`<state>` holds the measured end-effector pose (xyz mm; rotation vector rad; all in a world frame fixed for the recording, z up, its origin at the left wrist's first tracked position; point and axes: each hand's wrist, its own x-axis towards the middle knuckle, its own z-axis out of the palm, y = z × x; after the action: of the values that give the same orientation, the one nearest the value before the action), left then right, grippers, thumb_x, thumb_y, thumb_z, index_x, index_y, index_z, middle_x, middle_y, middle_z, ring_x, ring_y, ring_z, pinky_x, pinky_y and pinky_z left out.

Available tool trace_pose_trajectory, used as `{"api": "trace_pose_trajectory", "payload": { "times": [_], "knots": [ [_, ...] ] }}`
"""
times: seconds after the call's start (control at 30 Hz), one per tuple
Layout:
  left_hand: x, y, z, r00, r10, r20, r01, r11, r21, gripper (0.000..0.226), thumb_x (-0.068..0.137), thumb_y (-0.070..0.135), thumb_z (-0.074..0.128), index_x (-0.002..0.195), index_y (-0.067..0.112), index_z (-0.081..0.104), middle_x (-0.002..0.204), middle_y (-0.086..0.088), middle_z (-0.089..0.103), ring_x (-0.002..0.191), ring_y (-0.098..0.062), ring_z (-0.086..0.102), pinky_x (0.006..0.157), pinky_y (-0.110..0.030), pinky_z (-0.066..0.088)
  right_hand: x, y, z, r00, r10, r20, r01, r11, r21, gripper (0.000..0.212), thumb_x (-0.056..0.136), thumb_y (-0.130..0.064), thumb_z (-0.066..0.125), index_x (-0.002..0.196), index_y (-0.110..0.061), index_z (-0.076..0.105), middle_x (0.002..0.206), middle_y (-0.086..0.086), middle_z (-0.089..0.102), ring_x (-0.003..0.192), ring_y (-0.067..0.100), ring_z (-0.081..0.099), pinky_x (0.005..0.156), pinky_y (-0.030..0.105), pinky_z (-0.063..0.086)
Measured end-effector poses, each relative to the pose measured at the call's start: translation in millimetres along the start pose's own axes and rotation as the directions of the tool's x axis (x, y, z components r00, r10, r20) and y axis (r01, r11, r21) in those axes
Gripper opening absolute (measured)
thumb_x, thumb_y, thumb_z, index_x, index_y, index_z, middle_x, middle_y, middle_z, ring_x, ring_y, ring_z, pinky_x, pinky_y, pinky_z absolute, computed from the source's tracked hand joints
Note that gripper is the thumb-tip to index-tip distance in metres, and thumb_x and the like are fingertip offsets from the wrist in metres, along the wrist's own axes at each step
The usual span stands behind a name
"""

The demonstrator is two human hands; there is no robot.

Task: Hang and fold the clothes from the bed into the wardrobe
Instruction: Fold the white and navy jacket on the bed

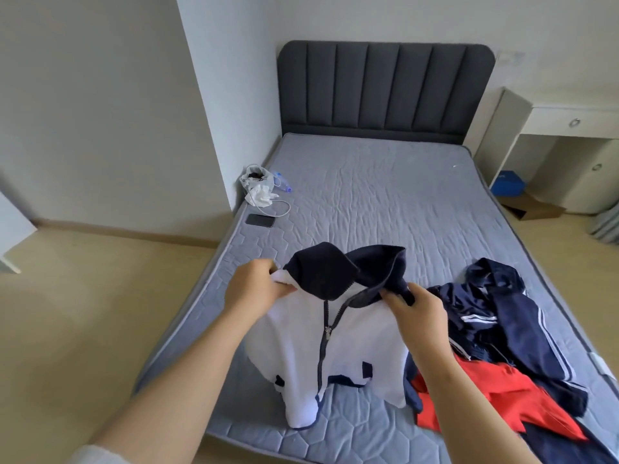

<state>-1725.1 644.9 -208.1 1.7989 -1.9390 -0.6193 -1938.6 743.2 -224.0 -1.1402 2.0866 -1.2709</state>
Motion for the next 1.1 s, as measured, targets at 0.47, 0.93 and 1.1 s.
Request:
{"api": "trace_pose_trajectory", "payload": {
  "times": [0.47, 0.93, 1.1],
  "knots": [
    [-33.8, -24.9, -67.8, 0.996, 0.092, -0.004, -0.078, 0.815, -0.574, 0.021, 0.071, 0.006, 0.076, 0.075, 0.018, 0.059, 0.062, 0.013, 0.061, 0.057, -0.002, 0.055, 0.055, -0.016, 0.044, -29.4, -55.3, 15.1, 0.980, -0.181, -0.085, 0.198, 0.938, 0.285, 0.040, 0.087, -0.025, 0.060, 0.058, -0.015, 0.033, 0.047, -0.010, 0.030, 0.045, 0.006, 0.027, 0.041, 0.016, 0.022],
    [168.4, -73.5, 17.3, 0.992, 0.000, 0.130, 0.043, 0.943, -0.330, 0.027, 0.073, 0.022, 0.076, 0.070, 0.018, 0.050, 0.065, 0.006, 0.046, 0.065, -0.018, 0.043, 0.058, -0.027, 0.031, 120.8, -30.4, 148.6, 0.971, 0.238, 0.040, -0.240, 0.970, 0.051, 0.011, 0.088, -0.018, 0.046, 0.079, -0.012, 0.044, 0.069, -0.001, 0.048, 0.068, 0.022, 0.044, 0.058, 0.031, 0.033],
    [296.8, -51.7, 41.5, 0.994, -0.010, 0.106, 0.052, 0.913, -0.404, 0.051, 0.084, 0.023, 0.067, 0.129, 0.019, 0.044, 0.128, 0.000, 0.054, 0.110, -0.019, 0.054, 0.085, -0.026, 0.041, 230.2, -61.7, 203.3, 0.969, 0.242, -0.046, -0.232, 0.960, 0.155, 0.031, 0.095, -0.020, 0.039, 0.125, -0.016, 0.044, 0.114, 0.001, 0.058, 0.108, 0.027, 0.051, 0.085, 0.036, 0.042]
  ]
}}
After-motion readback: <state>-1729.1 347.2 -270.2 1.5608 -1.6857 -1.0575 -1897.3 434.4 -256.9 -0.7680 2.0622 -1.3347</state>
